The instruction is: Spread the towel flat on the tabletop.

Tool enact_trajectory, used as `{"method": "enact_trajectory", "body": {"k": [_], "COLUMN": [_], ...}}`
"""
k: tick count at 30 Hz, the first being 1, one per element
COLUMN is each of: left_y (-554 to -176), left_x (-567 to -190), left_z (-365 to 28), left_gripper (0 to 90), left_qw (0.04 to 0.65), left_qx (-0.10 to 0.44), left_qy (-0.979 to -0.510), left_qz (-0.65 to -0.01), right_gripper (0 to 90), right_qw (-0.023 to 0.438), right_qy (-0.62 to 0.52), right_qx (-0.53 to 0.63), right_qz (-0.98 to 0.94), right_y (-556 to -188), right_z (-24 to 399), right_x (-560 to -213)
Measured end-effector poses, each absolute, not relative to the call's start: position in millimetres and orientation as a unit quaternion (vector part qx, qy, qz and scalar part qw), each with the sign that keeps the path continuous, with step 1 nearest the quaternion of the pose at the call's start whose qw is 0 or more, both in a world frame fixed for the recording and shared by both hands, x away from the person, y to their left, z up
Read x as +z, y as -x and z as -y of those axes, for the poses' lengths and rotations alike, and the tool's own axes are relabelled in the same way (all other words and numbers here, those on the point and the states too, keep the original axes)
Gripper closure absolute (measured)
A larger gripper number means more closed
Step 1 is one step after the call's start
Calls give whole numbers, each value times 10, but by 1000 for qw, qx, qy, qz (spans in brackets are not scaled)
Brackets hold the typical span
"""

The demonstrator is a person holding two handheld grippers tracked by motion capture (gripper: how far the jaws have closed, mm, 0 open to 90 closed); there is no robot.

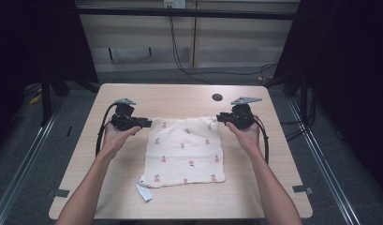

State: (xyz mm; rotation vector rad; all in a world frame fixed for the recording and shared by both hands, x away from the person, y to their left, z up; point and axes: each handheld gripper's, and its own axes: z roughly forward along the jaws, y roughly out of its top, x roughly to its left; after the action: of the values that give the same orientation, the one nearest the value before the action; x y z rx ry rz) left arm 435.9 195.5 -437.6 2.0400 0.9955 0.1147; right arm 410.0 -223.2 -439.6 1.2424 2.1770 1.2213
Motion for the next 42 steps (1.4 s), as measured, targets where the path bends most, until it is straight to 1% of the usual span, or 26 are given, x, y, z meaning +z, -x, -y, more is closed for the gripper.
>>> {"method": "enact_trajectory", "body": {"k": [4, 7, 10, 11, 12, 13, 17, 20, 22, 23, 25, 27, 29, 31, 33, 38, 39, 42], "left_y": [-4259, -4143, -3989, -3926, -3844, -3797, -3616, -3503, -3442, -3429, -3431, -3458, -3462, -3469, -3491, -3498, -3488, -3456], "left_x": [-4390, -4394, -4384, -4389, -4405, -4418, -4489, -4576, -4656, -4687, -4740, -4840, -4920, -4958, -4971, -4981, -4983, -4983], "left_z": [-2020, -2065, -2090, -2089, -2087, -2089, -2118, -2095, -2060, -2037, -1992, -1961, -1897, -1857, -1859, -1870, -1857, -1818], "left_gripper": [649, 650, 650, 639, 605, 591, 579, 571, 575, 591, 608, 648, 648, 640, 634, 620, 618, 613], "left_qw": [419, 416, 424, 422, 415, 413, 414, 413, 418, 416, 408, 410, 386, 381, 384, 389, 388, 386], "left_qx": [45, 41, 45, 51, 61, 60, 45, 32, 21, 14, 16, -6, 6, 3, 4, 12, 18, 18], "left_qy": [-818, -825, -826, -829, -835, -837, -842, -845, -846, -850, -854, -852, -865, -868, -866, -861, -863, -865], "left_qz": [-392, -382, -370, -363, -357, -354, -343, -338, -331, -324, -323, -326, -320, -318, -319, -327, -324, -319], "right_gripper": [663, 638, 649, 653, 652, 652, 642, 637, 641, 643, 653, 660, 664, 666, 687, 853, 871, 883], "right_qw": [168, 153, 137, 133, 127, 117, 102, 91, 94, 100, 101, 98, 92, 96, 95, 103, 106, 108], "right_qy": [-443, -430, -415, -410, -405, -399, -386, -388, -385, -386, -390, -401, -419, -416, -410, -404, -402, -398], "right_qx": [431, 424, 418, 418, 422, 427, 419, 408, 398, 390, 380, 371, 360, 352, 351, 346, 347, 345], "right_qz": [-768, -782, -797, -800, -801, -803, -815, -822, -827, -830, -832, -832, -829, -833, -837, -841, -841, -843], "right_y": [-4049, -3911, -3767, -3711, -3651, -3574, -3346, -3263, -3234, -3229, -3246, -3283, -3310, -3321, -3311, -3255, -3244, -3194], "right_z": [2288, 2288, 2263, 2252, 2240, 2228, 2182, 2158, 2142, 2136, 2136, 2155, 2177, 2187, 2176, 2144, 2148, 2168], "right_x": [-4394, -4394, -4418, -4428, -4443, -4468, -4599, -4679, -4716, -4730, -4773, -4844, -4912, -4940, -4949, -4981, -4982, -4966]}}
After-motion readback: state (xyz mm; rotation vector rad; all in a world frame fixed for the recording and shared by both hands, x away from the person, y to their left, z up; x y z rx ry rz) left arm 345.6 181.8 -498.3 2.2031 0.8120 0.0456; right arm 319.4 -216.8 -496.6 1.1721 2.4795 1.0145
